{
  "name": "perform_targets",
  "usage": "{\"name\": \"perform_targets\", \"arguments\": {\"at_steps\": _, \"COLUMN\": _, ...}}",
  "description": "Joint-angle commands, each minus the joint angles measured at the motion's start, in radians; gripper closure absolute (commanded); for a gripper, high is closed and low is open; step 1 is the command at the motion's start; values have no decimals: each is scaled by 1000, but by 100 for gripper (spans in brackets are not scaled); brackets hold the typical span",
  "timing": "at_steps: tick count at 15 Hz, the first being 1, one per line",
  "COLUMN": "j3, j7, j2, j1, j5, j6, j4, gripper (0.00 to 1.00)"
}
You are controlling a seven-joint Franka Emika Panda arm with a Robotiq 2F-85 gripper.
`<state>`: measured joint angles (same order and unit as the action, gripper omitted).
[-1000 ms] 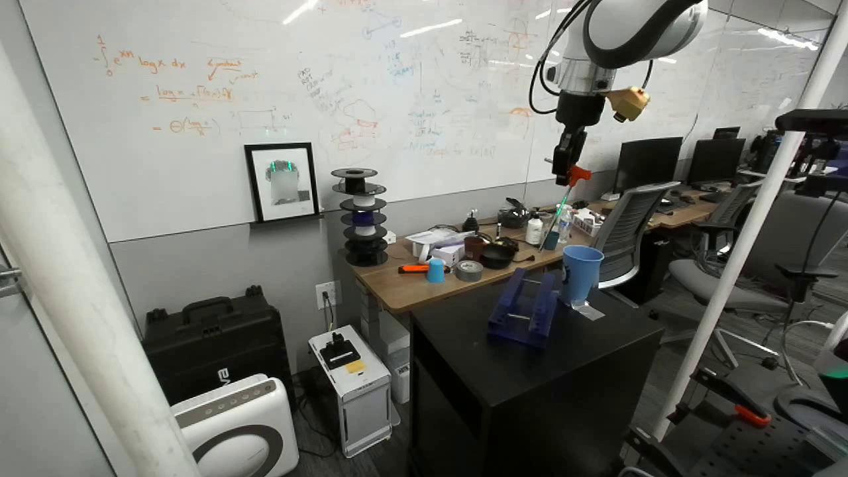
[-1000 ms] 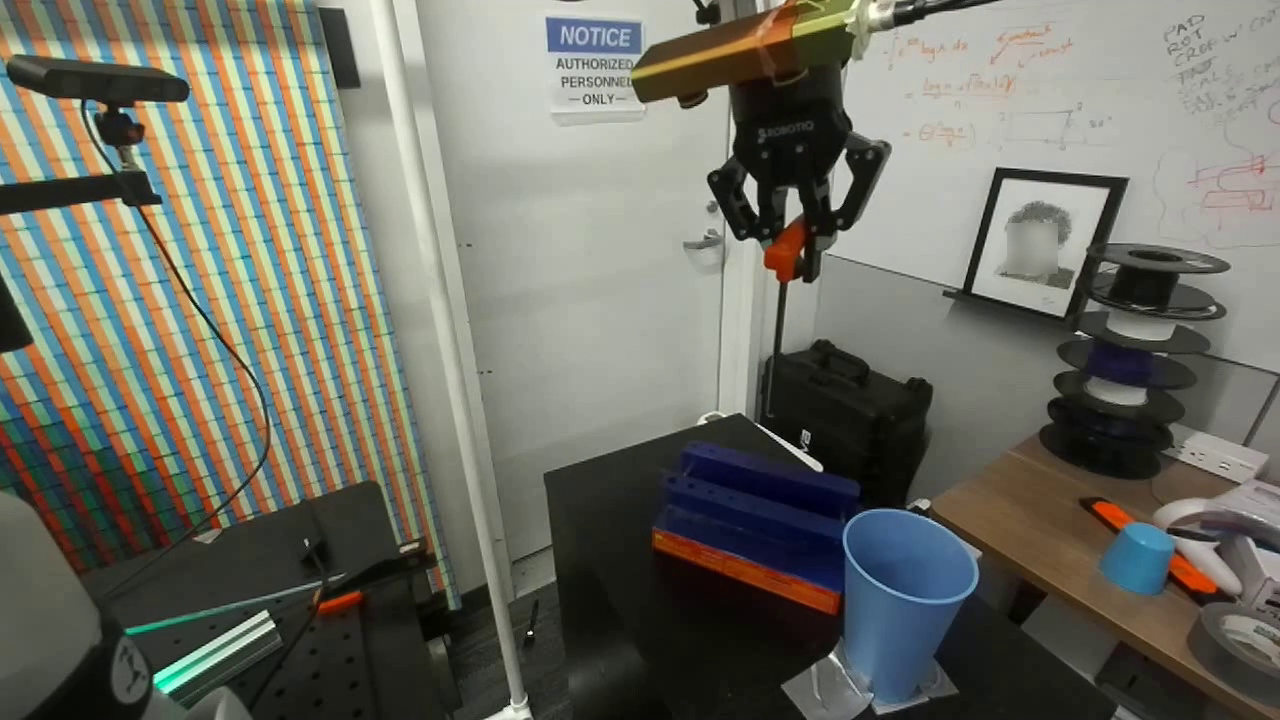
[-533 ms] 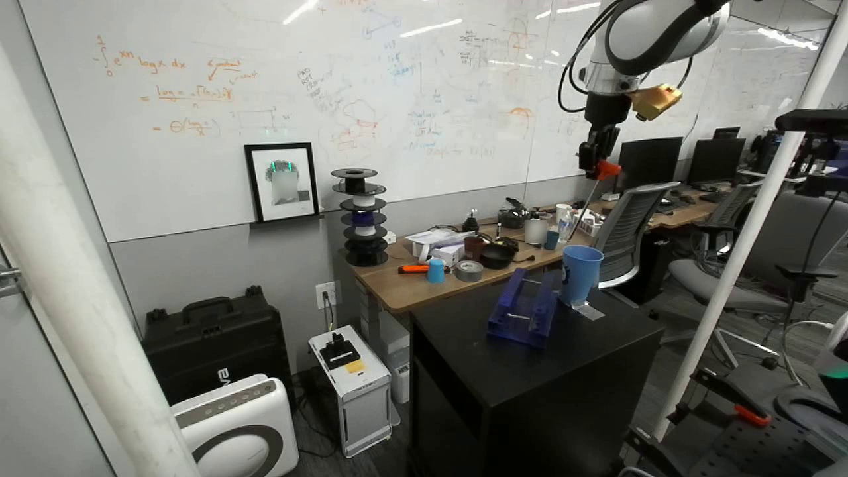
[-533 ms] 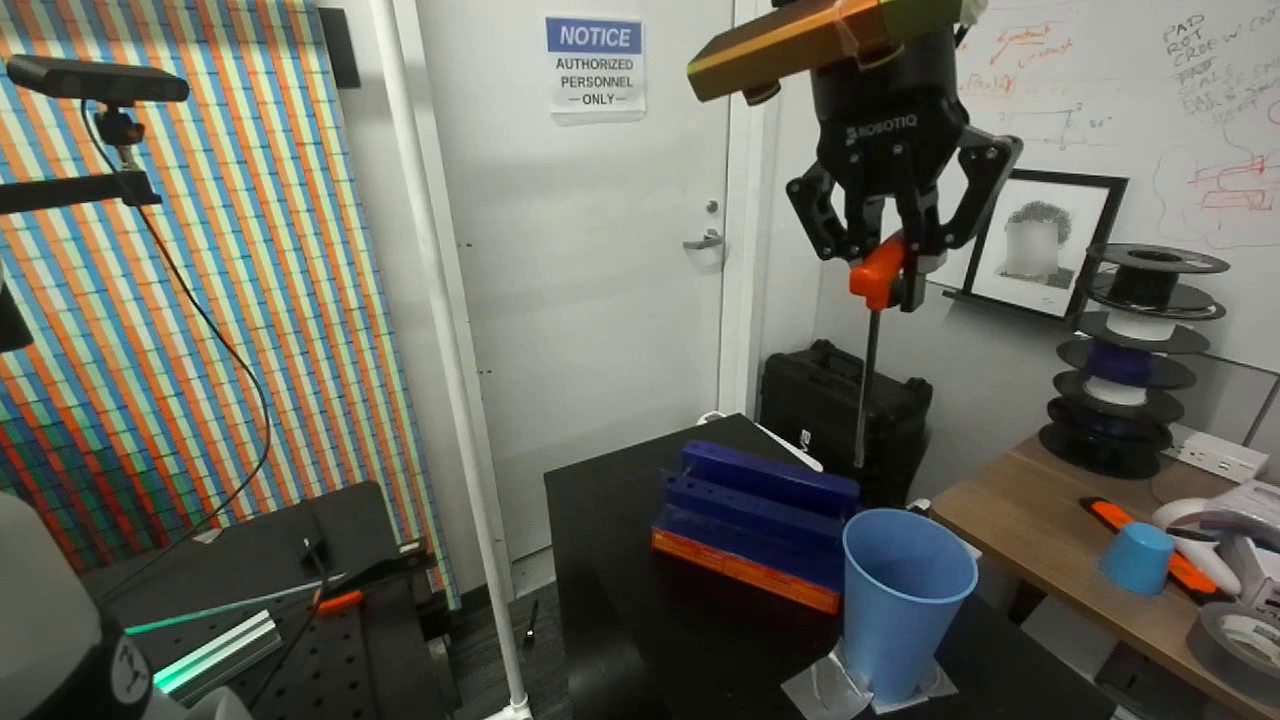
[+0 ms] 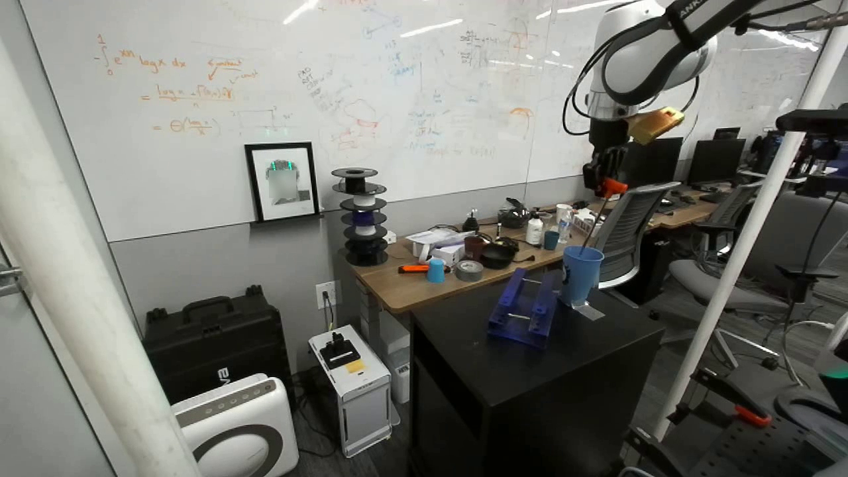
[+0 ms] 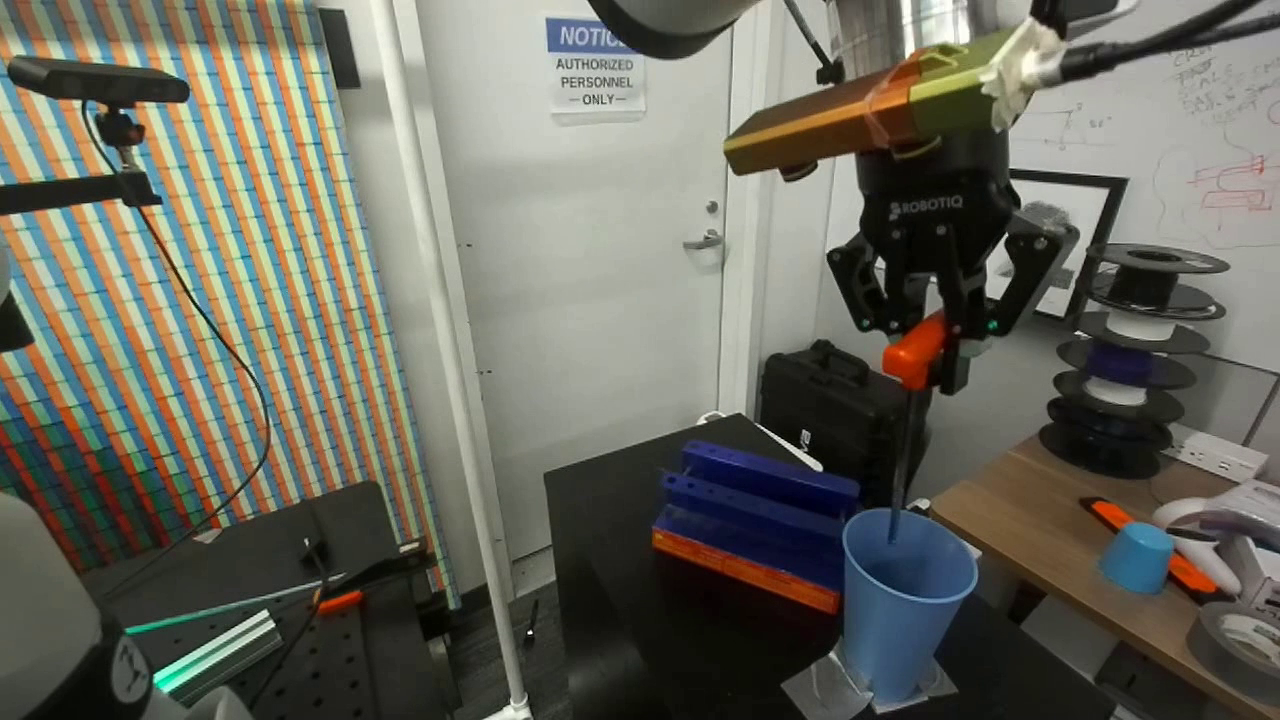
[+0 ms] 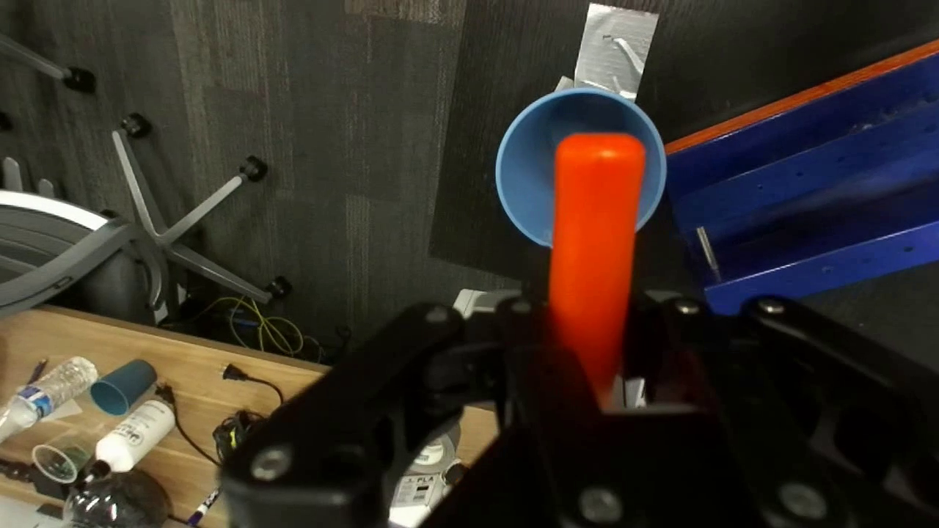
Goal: Pick up the wrench and put it in the big blue cup
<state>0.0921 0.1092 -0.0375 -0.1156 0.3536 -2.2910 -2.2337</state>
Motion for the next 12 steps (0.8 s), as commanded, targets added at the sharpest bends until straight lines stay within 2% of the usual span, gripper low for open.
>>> {"name": "perform_targets", "arguments": {"at_steps": 1, "j3": 10, "j7": -41, "j2": 92, "j1": -2, "j5": 17, "j6": -25, "j4": 47, "gripper": 88}}
{"name": "perform_targets", "arguments": {"at_steps": 8, "j3": 41, "j7": -62, "j2": 240, "j1": -6, "j5": -3, "j6": -9, "j4": 100, "gripper": 84}}
{"name": "perform_targets", "arguments": {"at_steps": 9, "j3": 43, "j7": -63, "j2": 246, "j1": -5, "j5": -9, "j6": -4, "j4": 107, "gripper": 60}}
{"name": "perform_targets", "arguments": {"at_steps": 11, "j3": 44, "j7": -63, "j2": 249, "j1": -3, "j5": -18, "j6": 0, "j4": 119, "gripper": 57}}
{"name": "perform_targets", "arguments": {"at_steps": 12, "j3": 44, "j7": -64, "j2": 246, "j1": -1, "j5": -20, "j6": 1, "j4": 123, "gripper": 51}}
